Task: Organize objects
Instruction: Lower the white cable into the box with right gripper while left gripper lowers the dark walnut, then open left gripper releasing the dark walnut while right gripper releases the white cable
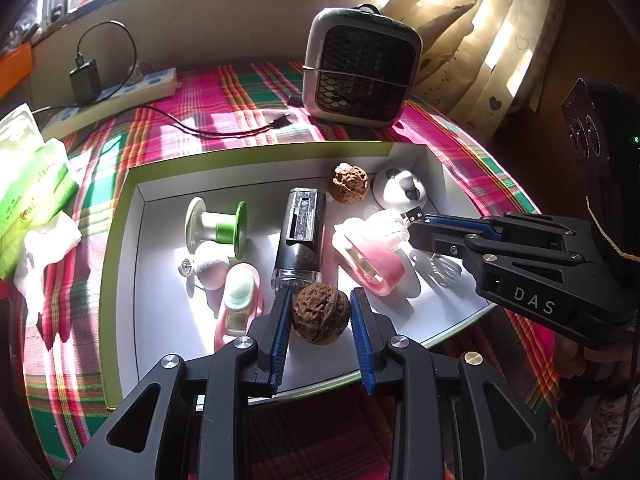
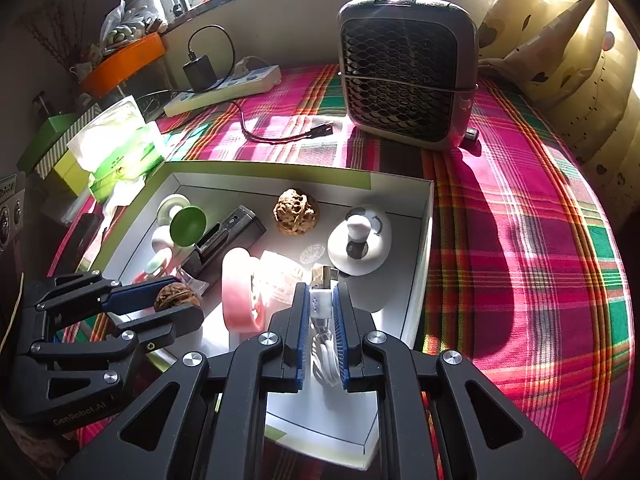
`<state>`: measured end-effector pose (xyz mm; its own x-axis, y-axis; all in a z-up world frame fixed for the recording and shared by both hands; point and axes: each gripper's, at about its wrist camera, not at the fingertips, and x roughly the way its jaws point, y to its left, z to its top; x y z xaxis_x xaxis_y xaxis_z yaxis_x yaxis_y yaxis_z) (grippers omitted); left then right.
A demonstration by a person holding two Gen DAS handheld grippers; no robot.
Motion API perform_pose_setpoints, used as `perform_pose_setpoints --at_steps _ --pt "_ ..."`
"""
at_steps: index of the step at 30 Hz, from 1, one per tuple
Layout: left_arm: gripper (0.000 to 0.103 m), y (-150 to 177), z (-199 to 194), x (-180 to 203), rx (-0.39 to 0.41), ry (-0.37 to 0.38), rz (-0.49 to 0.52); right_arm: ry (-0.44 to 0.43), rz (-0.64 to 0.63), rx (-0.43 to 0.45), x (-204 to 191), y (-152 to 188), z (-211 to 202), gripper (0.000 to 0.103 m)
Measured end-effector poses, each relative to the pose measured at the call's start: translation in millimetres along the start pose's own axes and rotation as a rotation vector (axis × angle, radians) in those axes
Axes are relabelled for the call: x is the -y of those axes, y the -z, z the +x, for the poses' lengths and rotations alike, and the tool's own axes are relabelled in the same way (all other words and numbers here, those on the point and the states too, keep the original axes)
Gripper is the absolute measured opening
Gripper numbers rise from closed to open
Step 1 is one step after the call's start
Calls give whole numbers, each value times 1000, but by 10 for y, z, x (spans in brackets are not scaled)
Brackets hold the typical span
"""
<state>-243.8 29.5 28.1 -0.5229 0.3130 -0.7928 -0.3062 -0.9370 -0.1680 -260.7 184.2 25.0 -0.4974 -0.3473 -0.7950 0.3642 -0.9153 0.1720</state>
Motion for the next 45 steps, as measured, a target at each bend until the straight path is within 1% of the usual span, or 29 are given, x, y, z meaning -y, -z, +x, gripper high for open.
perform_pose_setpoints --at_steps 19,21,23,25,28,31,33,35,38,40,43,45 --pt "28 16 -40 35 2 -35 0 13 6 15 -18 24 -47 13" --pt "29 21 -56 39 5 -40 -2 12 6 17 -25 33 -59 15" --pt "34 25 -74 48 11 -46 -2 15 3 21 -40 46 -76 19" --pt "35 36 -99 62 18 -52 -2 21 4 26 -58 58 -93 23" --pt "36 53 -147 82 29 -63 -2 25 7 37 -78 86 -138 26" --pt "36 69 -206 99 44 -76 -3 48 -1 58 -115 121 -203 35" --pt "36 83 -238 110 51 -85 -7 48 3 69 -132 145 -247 36" --pt "36 112 -270 138 68 -120 6 55 10 77 -155 170 -286 37" --pt "36 155 -315 140 74 -118 -6 86 -7 89 -219 220 -346 37" --pt "36 184 -357 140 85 -128 -15 89 -7 106 -256 259 -395 38" --pt "36 218 -413 148 96 -133 -22 111 -25 125 -326 313 -453 42" --pt "36 245 -456 164 111 -163 -19 122 -34 132 -363 341 -484 43"
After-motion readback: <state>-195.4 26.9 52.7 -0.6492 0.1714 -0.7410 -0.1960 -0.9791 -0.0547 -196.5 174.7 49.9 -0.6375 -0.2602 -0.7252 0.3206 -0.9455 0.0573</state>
